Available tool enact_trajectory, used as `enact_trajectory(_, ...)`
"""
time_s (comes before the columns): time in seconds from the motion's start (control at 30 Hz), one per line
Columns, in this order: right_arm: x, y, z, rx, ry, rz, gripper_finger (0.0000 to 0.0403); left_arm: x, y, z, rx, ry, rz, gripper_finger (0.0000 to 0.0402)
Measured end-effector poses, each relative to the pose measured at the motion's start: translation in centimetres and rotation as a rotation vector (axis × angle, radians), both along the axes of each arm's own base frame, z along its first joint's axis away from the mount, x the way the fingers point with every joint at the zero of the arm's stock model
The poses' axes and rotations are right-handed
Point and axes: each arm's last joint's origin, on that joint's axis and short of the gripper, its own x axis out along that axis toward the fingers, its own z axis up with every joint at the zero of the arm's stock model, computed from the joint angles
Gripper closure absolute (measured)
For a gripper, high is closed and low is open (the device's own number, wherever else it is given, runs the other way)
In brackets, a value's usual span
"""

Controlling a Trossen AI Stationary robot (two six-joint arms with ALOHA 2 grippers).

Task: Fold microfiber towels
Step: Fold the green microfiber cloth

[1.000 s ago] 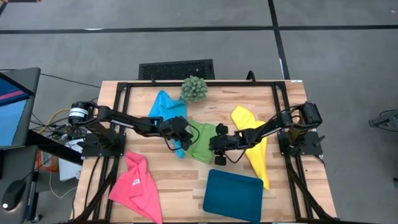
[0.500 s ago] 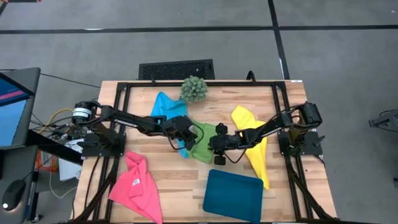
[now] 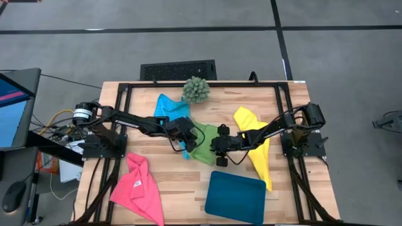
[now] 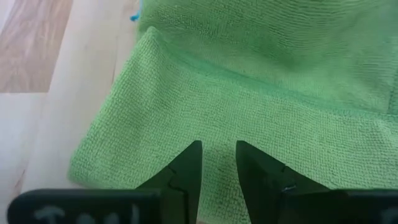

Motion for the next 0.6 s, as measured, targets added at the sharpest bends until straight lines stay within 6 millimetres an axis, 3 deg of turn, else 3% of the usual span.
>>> enact_trajectory(0.3, 0.0, 0.0, 0.0, -0.001, 0.006, 0.0, 0.0281, -2.4, 0.5, -1.7, 0.158, 0.307, 0.138, 0.0399)
enact_trajectory(0.6, 0.0, 0.0, 0.0, 0.004, 0.007, -0.005, 0.0281, -3.9, 0.8, -2.7, 0.221, 0.43, 0.221, 0.0353)
